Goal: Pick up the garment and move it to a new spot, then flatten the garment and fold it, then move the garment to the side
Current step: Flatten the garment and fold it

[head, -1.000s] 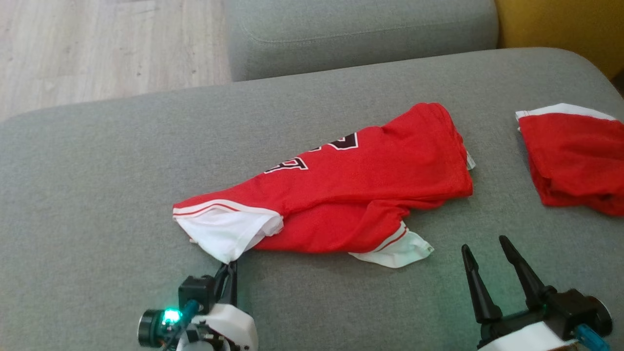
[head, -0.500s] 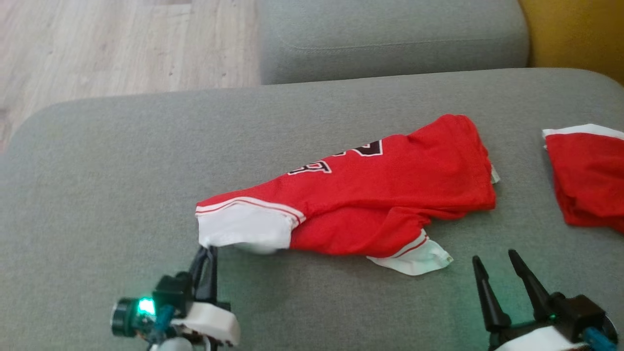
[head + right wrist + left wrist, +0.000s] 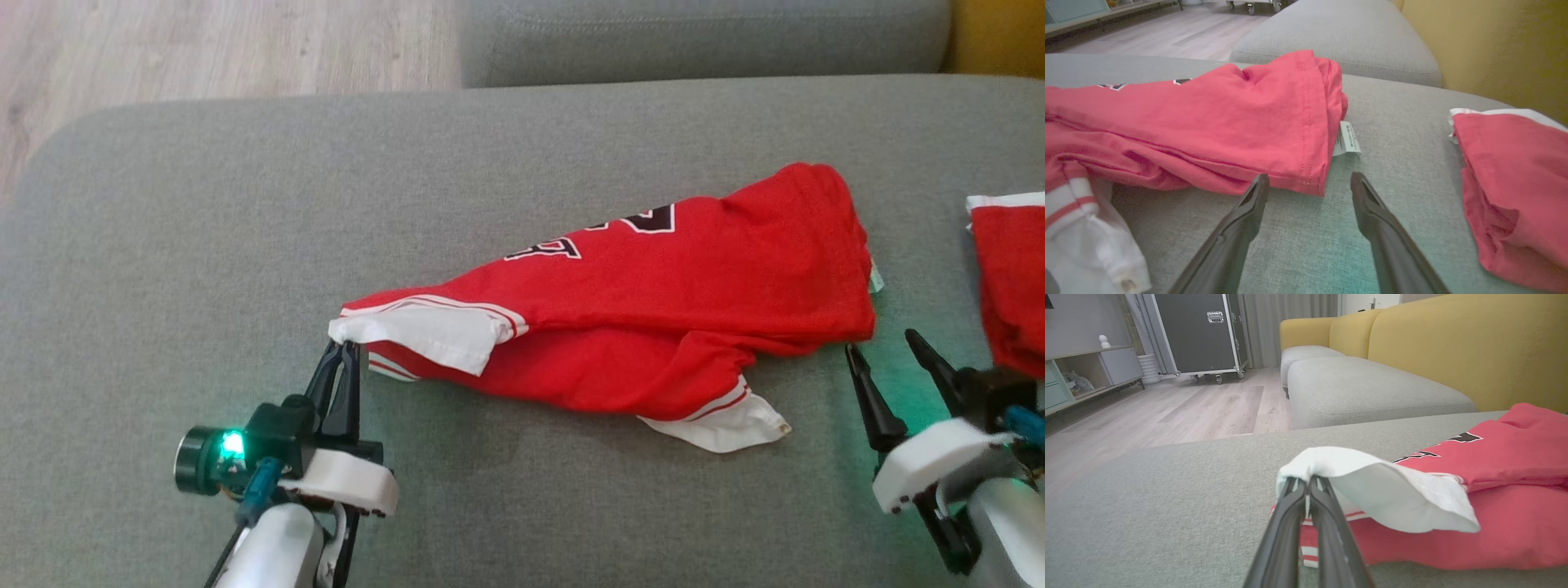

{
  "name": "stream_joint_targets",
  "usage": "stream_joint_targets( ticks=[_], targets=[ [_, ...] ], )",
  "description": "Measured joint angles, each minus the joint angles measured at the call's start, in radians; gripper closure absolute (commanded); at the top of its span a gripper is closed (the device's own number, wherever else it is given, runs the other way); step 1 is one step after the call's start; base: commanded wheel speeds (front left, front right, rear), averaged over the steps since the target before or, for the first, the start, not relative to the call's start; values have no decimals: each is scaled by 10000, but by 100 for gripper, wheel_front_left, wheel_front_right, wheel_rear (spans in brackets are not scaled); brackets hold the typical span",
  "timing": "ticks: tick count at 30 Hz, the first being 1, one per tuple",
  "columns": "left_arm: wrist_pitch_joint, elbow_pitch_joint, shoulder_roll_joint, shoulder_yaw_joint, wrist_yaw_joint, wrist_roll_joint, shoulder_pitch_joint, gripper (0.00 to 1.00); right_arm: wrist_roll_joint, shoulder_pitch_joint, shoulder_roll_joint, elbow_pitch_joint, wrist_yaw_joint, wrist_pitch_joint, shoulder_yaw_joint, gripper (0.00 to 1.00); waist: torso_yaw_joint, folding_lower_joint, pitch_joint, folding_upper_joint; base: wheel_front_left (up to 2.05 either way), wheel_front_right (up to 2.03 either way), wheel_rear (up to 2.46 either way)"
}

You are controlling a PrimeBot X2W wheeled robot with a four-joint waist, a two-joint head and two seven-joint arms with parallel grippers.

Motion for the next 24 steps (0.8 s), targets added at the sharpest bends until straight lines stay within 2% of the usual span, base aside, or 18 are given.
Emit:
stream_joint_targets(
  ticks=[5,10,11,13,14,15,18,19,20,24],
  targets=[
    [0,-44,-10,12,-38,102,-67,100,336,-884,-125,1170,0,-2,713,0,94,1,278,0,0,0,0],
    [0,-63,-15,44,-69,176,-251,100,506,-1368,-127,1643,0,-17,1035,0,130,1,420,0,0,0,0],
    [0,-71,-15,61,-121,201,-283,100,546,-1456,-127,1730,0,-19,1101,3,137,1,450,0,0,0,0],
    [0,-73,-19,98,-121,201,-314,100,596,-1582,-127,1868,0,-67,1223,24,147,0,497,0,0,0,0],
    [0,-71,-19,119,-121,203,-317,100,600,-1612,-127,1914,0,-96,1289,31,148,0,514,0,0,0,0],
    [0,-71,-19,142,-121,203,-324,100,650,-1632,-125,1960,0,-96,1336,44,148,0,523,0,0,0,0],
    [0,-71,-19,198,-123,209,-335,100,679,-1663,-128,2029,0,-104,1377,73,132,0,516,0,0,0,0],
    [0,-67,-19,205,-123,247,-335,100,679,-1663,-132,1996,0,-104,1369,90,125,0,501,0,0,0,0],
    [0,-67,-21,205,-125,270,-335,100,679,-1663,-136,1925,0,-104,1317,100,117,0,477,0,0,0,0],
    [0,-94,-27,274,-128,274,-334,100,665,-1606,-190,1352,0,-105,984,100,74,-1,275,0,0,0,0]
  ],
)
